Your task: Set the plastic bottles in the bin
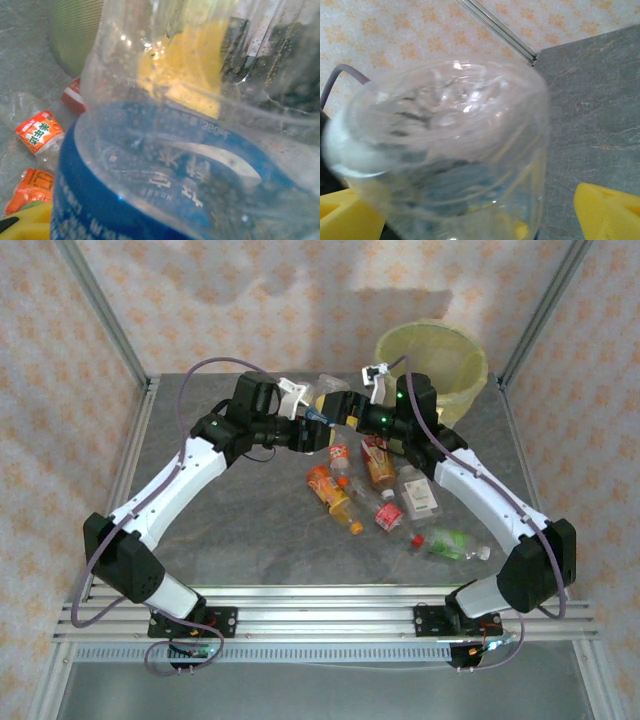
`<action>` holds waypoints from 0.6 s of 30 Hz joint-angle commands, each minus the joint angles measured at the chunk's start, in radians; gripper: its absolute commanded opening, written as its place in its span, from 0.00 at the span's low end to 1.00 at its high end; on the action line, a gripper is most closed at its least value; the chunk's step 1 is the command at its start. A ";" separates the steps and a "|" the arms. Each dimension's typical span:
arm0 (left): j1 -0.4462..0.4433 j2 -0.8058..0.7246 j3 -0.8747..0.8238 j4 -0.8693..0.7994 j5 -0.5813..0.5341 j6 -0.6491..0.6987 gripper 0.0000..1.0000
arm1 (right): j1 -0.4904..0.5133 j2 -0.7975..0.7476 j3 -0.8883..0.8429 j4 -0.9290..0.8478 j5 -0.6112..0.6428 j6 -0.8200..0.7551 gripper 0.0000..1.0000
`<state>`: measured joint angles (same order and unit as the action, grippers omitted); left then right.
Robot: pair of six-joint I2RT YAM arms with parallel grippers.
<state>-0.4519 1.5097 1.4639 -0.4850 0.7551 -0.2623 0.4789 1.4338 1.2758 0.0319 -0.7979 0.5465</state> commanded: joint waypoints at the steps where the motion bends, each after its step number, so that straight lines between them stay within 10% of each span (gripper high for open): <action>1: -0.007 -0.054 -0.011 0.064 0.064 -0.011 0.54 | 0.001 0.002 0.032 0.068 -0.029 -0.015 0.91; 18: -0.018 -0.089 -0.039 0.064 0.123 0.007 0.60 | 0.003 -0.012 0.025 0.145 -0.053 0.023 0.67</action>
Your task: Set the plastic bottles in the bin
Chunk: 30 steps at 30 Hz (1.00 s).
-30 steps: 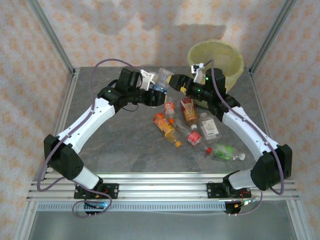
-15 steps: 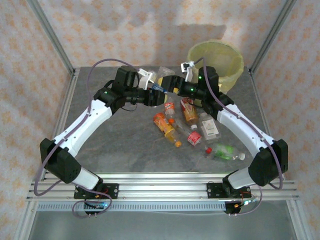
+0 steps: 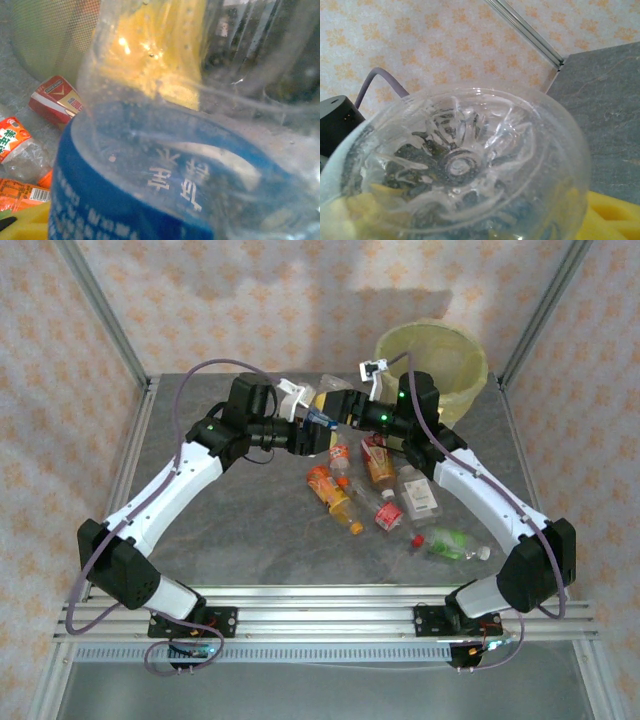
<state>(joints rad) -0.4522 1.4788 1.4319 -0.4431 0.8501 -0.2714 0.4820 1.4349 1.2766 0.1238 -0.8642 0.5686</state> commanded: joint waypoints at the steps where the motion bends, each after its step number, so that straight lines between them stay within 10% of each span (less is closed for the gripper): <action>1: -0.018 -0.061 -0.006 0.023 0.026 0.016 0.62 | 0.000 -0.016 0.022 0.050 0.017 -0.002 0.64; 8: -0.017 -0.094 -0.001 0.012 -0.045 0.012 1.00 | 0.000 -0.050 0.034 -0.059 0.086 -0.065 0.52; 30: -0.017 -0.258 -0.074 -0.034 -0.364 0.013 1.00 | -0.121 0.102 0.673 -0.660 0.900 -0.353 0.50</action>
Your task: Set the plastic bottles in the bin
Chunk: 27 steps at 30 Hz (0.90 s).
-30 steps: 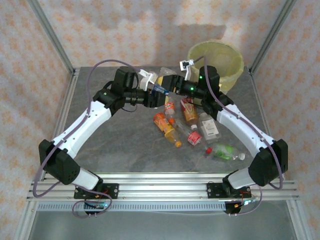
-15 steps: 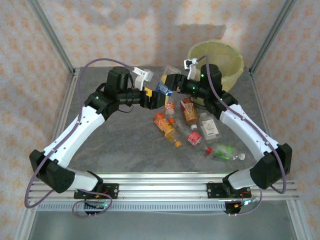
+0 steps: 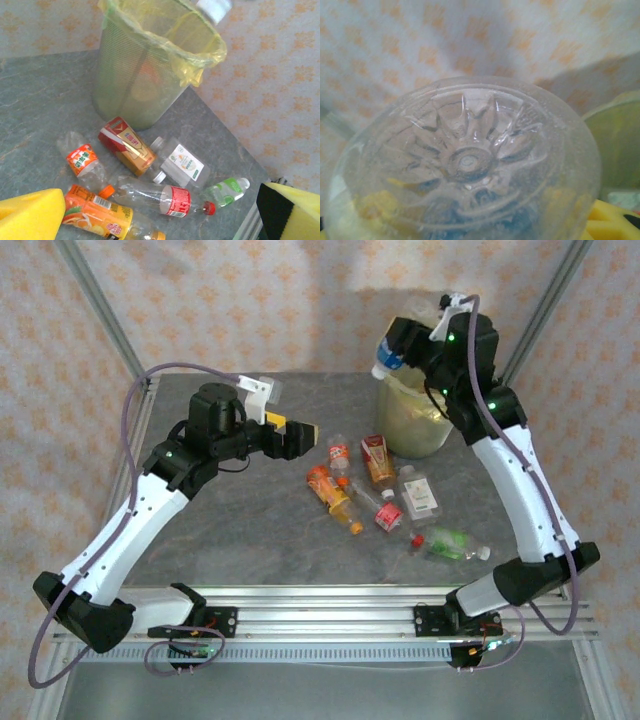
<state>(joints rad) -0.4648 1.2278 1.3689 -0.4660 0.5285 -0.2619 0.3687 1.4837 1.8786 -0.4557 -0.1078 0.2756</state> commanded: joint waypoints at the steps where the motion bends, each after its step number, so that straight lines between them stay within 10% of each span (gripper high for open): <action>1: -0.005 -0.007 -0.014 -0.013 -0.045 0.004 1.00 | -0.011 0.072 0.100 -0.093 0.183 -0.073 0.49; 19: -0.005 -0.002 -0.030 -0.029 -0.077 0.016 1.00 | -0.071 0.589 0.766 -0.474 0.507 -0.395 0.50; 27: -0.005 0.013 -0.032 -0.024 -0.072 0.013 1.00 | -0.057 0.621 0.713 -0.503 0.637 -0.525 0.49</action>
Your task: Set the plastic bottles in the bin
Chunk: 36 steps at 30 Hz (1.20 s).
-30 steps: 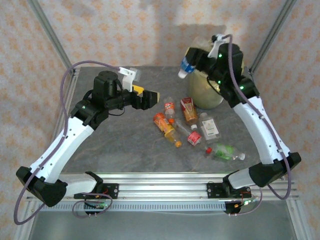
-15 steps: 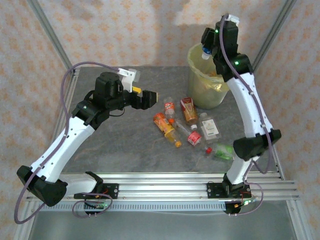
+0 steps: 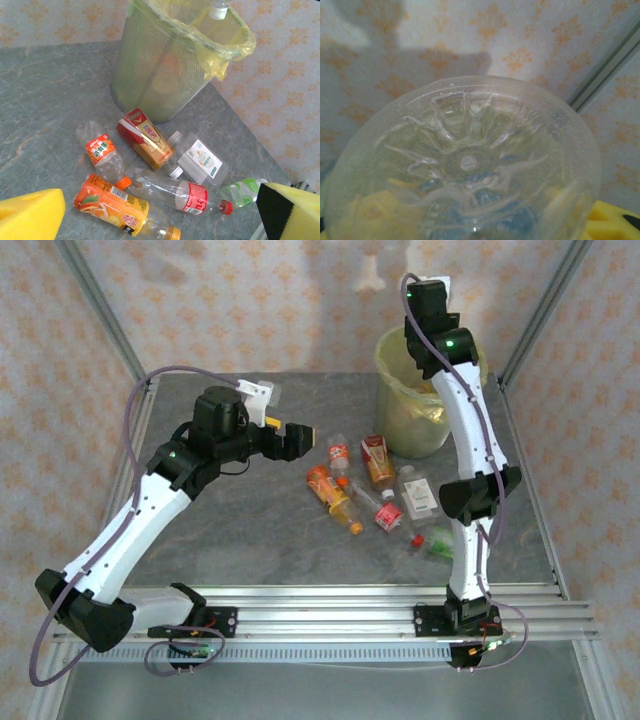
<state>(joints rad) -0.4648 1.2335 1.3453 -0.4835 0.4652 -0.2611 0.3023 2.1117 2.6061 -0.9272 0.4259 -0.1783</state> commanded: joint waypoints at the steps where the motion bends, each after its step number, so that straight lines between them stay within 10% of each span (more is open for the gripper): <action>1: -0.004 0.009 -0.010 -0.002 -0.008 0.010 1.00 | 0.007 -0.008 -0.036 -0.017 0.127 -0.078 0.49; 19: -0.005 0.030 -0.008 -0.006 -0.007 0.013 1.00 | -0.080 0.047 -0.239 0.240 0.140 -0.275 0.50; 36: -0.005 0.048 -0.004 -0.012 -0.016 0.003 1.00 | -0.128 0.148 -0.125 0.116 0.054 -0.244 0.95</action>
<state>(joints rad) -0.4648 1.2797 1.3445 -0.4835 0.4625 -0.2615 0.1722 2.2654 2.4229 -0.7586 0.4927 -0.4469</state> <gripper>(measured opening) 0.996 0.945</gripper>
